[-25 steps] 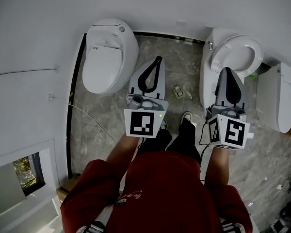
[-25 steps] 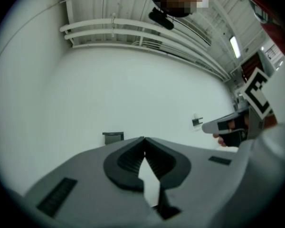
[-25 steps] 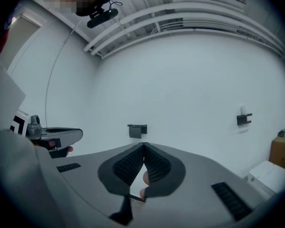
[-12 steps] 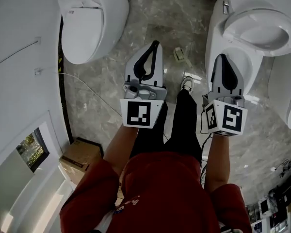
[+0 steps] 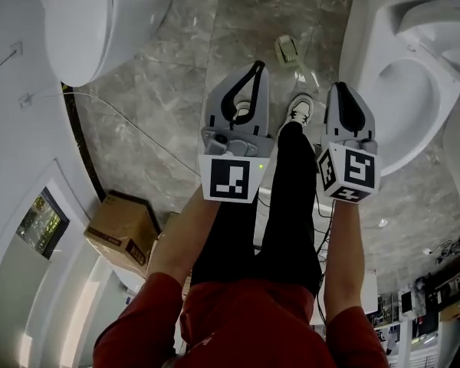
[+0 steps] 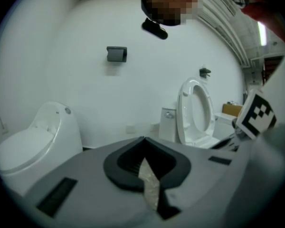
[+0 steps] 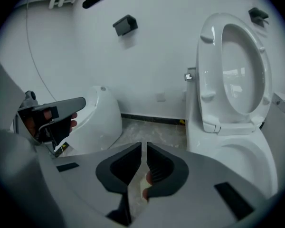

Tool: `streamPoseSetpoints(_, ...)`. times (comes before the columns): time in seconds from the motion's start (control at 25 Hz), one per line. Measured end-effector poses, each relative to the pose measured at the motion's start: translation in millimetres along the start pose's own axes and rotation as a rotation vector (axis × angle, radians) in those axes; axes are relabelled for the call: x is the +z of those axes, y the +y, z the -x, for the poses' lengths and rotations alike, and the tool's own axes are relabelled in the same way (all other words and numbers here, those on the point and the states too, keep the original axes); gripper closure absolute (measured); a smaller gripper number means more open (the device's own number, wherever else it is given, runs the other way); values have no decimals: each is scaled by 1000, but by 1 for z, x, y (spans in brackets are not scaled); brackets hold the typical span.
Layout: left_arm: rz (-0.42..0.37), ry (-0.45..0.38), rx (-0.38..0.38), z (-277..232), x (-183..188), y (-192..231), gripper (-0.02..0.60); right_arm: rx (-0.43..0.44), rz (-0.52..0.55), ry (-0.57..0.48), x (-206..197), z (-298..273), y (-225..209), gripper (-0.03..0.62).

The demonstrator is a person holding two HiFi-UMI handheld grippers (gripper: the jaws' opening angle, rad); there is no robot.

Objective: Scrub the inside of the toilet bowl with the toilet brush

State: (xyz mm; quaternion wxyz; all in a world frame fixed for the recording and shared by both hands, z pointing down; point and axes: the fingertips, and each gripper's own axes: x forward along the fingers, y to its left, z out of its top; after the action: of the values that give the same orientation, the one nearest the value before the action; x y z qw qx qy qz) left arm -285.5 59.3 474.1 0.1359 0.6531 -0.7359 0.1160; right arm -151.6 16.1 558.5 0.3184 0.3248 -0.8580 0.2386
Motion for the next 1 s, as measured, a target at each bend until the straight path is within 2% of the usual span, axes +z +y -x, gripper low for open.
streamPoseSetpoints(0.08,13,21,-2,-3,-29,-3,581,19,15,48,-27,-19,-1,540)
streamPoseSetpoints(0.2,33,49,-10,-6,-61,-9,581,58,31,144,-67,-47,1,462)
streamPoseSetpoints(0.44,75,91,-7,5,-91,-10,581,87,107,342,-135,-88,13,349)
streamPoseSetpoints(0.56,70,86,2,3,-94,-4,581,86,131,412,-153,-106,12,347)
streamPoseSetpoints(0.76,72,93,7,6,-100,3,581,79,201,468,-167,-124,13,347)
streamPoseSetpoints(1.0,90,102,14,10,-104,6,581,78,183,516,-184,-131,13,379)
